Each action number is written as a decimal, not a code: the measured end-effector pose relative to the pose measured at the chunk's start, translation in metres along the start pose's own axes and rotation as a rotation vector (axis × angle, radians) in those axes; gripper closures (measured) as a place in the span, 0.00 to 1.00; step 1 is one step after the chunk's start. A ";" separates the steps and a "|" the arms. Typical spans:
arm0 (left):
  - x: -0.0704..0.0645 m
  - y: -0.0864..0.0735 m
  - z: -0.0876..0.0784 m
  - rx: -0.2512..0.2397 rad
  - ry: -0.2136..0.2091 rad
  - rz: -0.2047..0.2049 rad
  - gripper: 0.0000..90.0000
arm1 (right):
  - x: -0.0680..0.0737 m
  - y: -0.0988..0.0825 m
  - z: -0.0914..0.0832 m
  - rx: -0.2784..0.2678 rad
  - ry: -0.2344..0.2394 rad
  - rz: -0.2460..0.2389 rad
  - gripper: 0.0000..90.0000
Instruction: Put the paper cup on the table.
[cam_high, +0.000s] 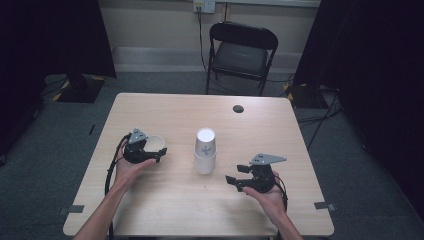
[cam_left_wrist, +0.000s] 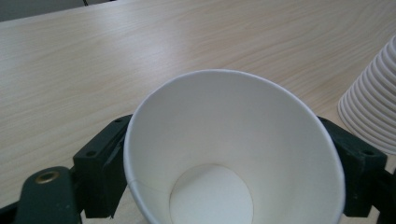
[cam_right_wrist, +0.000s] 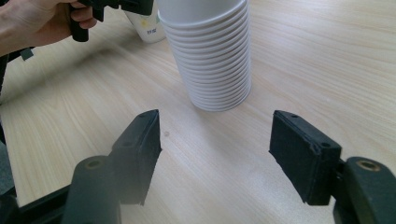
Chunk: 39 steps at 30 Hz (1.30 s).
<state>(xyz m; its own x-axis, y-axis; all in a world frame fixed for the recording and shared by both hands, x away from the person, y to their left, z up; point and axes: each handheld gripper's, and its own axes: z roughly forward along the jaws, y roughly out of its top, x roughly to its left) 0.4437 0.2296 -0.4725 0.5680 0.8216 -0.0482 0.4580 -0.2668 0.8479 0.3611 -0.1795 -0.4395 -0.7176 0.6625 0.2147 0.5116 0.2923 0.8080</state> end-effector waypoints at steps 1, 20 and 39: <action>0.000 -0.001 -0.001 0.007 0.005 0.004 0.17 | 0.000 0.000 0.000 0.000 0.000 0.000 0.37; -0.004 -0.004 -0.016 0.030 0.021 0.027 0.17 | -0.001 0.000 -0.001 0.003 -0.008 0.007 0.37; -0.011 -0.018 -0.054 0.045 0.041 0.005 0.18 | -0.003 0.000 -0.004 -0.008 -0.024 0.012 0.37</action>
<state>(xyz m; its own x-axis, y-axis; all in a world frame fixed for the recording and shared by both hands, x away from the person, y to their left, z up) 0.3925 0.2528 -0.4584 0.5421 0.8400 -0.0217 0.4864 -0.2927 0.8233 0.3611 -0.1846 -0.4378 -0.7001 0.6822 0.2109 0.5159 0.2791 0.8099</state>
